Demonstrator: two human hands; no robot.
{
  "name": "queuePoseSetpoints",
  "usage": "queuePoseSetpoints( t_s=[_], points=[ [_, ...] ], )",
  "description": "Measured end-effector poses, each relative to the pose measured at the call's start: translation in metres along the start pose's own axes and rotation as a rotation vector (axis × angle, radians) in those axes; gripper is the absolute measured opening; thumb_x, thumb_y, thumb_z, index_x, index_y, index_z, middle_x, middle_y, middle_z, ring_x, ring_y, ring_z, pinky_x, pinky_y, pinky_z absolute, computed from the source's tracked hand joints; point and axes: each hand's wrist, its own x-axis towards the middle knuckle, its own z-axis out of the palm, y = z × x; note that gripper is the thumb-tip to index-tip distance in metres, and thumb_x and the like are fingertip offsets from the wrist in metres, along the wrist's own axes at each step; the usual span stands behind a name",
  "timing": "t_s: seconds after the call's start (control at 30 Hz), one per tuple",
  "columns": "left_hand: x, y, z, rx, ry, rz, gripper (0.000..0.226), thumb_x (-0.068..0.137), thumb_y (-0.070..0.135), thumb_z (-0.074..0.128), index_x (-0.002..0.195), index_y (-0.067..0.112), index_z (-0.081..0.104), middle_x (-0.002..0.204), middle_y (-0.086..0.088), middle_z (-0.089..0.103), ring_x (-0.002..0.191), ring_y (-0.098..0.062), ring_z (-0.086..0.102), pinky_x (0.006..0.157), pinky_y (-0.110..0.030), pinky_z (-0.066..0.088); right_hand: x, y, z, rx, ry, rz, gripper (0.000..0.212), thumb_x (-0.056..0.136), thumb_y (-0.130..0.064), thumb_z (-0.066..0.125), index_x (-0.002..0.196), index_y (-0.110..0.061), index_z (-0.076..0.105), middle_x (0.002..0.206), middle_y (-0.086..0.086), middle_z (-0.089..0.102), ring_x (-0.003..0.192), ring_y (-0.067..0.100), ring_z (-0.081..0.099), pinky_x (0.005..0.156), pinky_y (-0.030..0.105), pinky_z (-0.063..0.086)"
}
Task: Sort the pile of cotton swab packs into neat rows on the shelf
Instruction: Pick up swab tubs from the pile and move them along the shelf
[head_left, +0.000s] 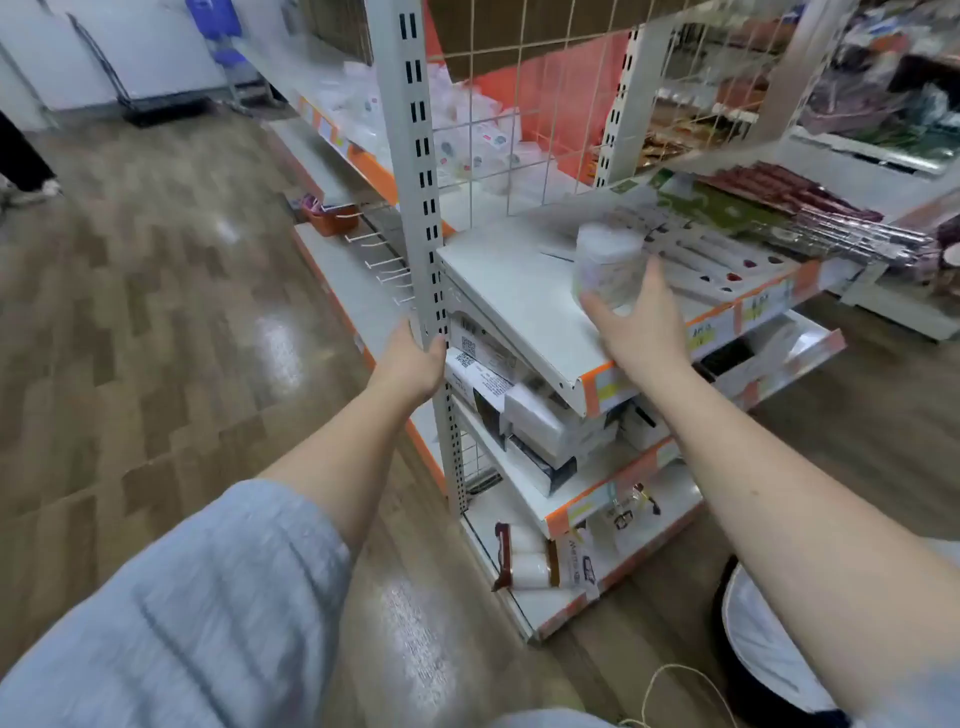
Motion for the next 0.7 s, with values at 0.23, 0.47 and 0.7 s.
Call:
queuePoseSetpoints(
  t_s=[0.23, 0.47, 0.7],
  points=[
    [0.006, 0.013, 0.022, -0.042, 0.044, -0.13, 0.067, 0.099, 0.042, 0.034, 0.151, 0.01, 0.006, 0.158, -0.007, 0.014, 0.141, -0.027, 0.024, 0.109, -0.033, 0.026, 0.036, 0.002, -0.006, 0.197, -0.081, -0.049, 0.084, 0.079, -0.036, 0.073, 0.143, -0.007, 0.026, 0.144, 0.007, 0.04, 0.131, 0.021, 0.039, 0.092, 0.018, 0.03],
    [-0.009, 0.019, 0.032, -0.213, 0.177, -0.216, 0.065, 0.099, 0.039, 0.037, 0.15, 0.012, 0.006, 0.156, -0.004, 0.021, 0.14, -0.025, 0.028, 0.106, -0.029, 0.027, 0.041, -0.002, 0.007, 0.245, 0.021, -0.039, 0.064, 0.078, -0.026, 0.072, 0.129, -0.005, 0.04, 0.123, 0.008, 0.055, 0.108, 0.022, 0.054, 0.077, 0.022, 0.036],
    [-0.022, -0.018, 0.0, -0.218, 0.314, -0.318, 0.069, 0.098, 0.042, 0.037, 0.151, 0.012, 0.003, 0.157, -0.007, 0.015, 0.143, -0.025, 0.021, 0.111, -0.03, 0.021, 0.022, -0.041, 0.032, 0.406, -0.065, -0.176, 0.051, 0.073, -0.024, 0.076, 0.113, -0.011, 0.049, 0.104, -0.001, 0.054, 0.094, 0.015, 0.053, 0.071, 0.016, 0.036]
  ],
)
